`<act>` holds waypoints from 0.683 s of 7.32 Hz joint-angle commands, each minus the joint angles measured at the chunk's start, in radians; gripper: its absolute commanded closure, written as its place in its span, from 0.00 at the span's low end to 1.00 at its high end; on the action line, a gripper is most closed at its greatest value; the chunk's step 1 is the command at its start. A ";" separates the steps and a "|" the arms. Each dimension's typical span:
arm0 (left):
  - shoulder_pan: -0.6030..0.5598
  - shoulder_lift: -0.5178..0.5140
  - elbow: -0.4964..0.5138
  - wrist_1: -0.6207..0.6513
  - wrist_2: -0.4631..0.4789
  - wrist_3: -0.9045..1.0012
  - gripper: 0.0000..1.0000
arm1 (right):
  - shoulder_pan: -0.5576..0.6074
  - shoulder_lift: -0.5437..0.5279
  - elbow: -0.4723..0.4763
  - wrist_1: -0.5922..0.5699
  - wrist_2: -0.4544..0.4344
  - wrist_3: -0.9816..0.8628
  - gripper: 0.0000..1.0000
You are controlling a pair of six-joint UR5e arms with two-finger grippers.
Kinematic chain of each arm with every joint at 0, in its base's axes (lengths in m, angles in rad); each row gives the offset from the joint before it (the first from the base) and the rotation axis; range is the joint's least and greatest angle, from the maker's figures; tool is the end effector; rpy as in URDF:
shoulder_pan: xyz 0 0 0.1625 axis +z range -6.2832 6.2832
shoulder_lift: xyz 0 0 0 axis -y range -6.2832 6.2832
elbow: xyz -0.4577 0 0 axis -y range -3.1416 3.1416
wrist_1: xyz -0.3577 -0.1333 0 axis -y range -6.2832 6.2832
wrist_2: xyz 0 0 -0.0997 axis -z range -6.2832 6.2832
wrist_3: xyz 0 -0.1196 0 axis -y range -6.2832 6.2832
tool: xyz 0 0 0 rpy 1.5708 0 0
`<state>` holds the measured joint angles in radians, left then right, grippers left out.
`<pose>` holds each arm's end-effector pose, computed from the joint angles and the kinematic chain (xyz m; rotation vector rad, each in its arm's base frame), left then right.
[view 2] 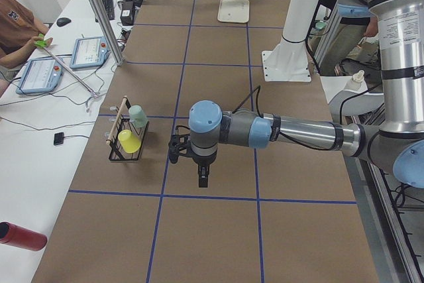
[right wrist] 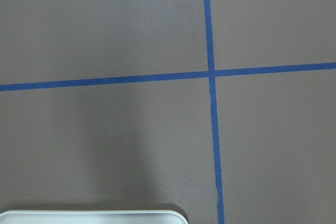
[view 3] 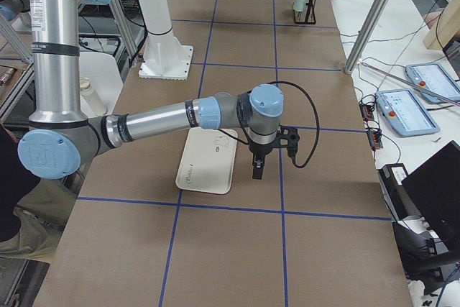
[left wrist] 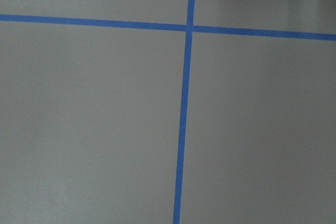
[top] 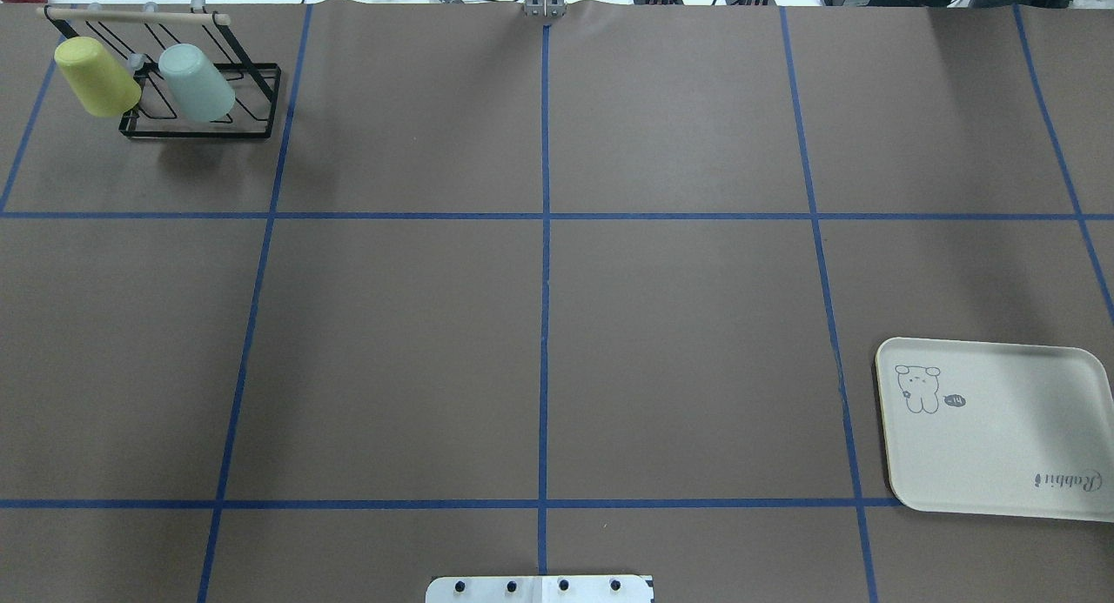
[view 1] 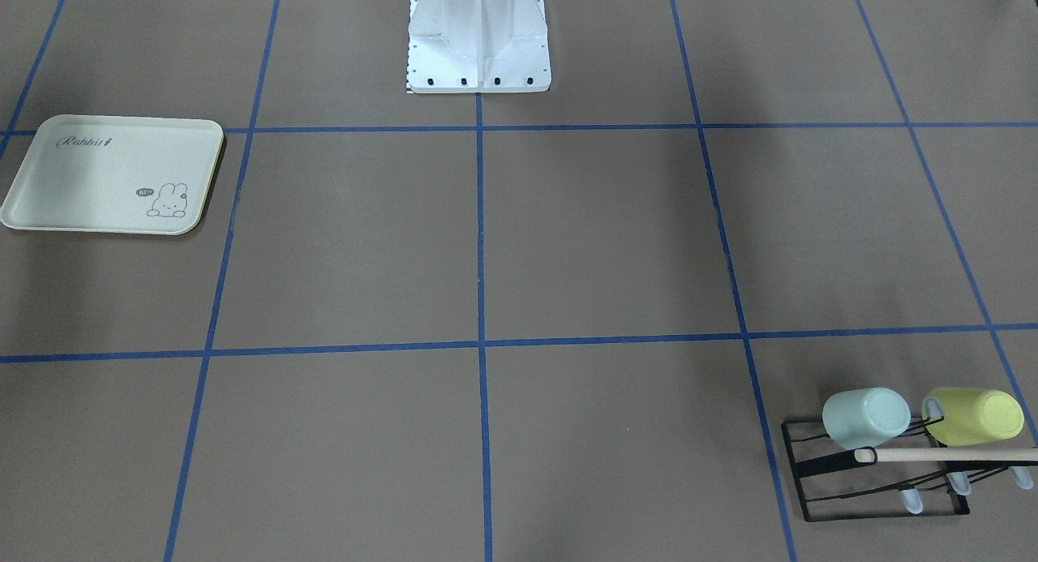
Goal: Left arm grabs green cup and hands to right arm on tray
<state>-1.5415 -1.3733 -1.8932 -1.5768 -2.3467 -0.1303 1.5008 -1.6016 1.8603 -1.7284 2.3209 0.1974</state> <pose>-0.0385 -0.3764 0.6384 0.0621 0.7822 -0.0450 0.0209 -0.4423 0.6055 -0.0044 -0.7558 0.0834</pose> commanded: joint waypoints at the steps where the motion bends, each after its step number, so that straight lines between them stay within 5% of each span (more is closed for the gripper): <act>1: 0.003 -0.001 -0.018 -0.008 -0.056 -0.003 0.01 | -0.005 0.012 0.002 0.006 0.002 0.002 0.00; 5: 0.015 -0.018 -0.035 -0.014 -0.103 -0.003 0.00 | -0.033 0.003 -0.029 0.171 0.000 -0.001 0.00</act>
<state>-1.5321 -1.3904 -1.9281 -1.5894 -2.4469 -0.1316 1.4712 -1.5948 1.8363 -1.6165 2.3206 0.1982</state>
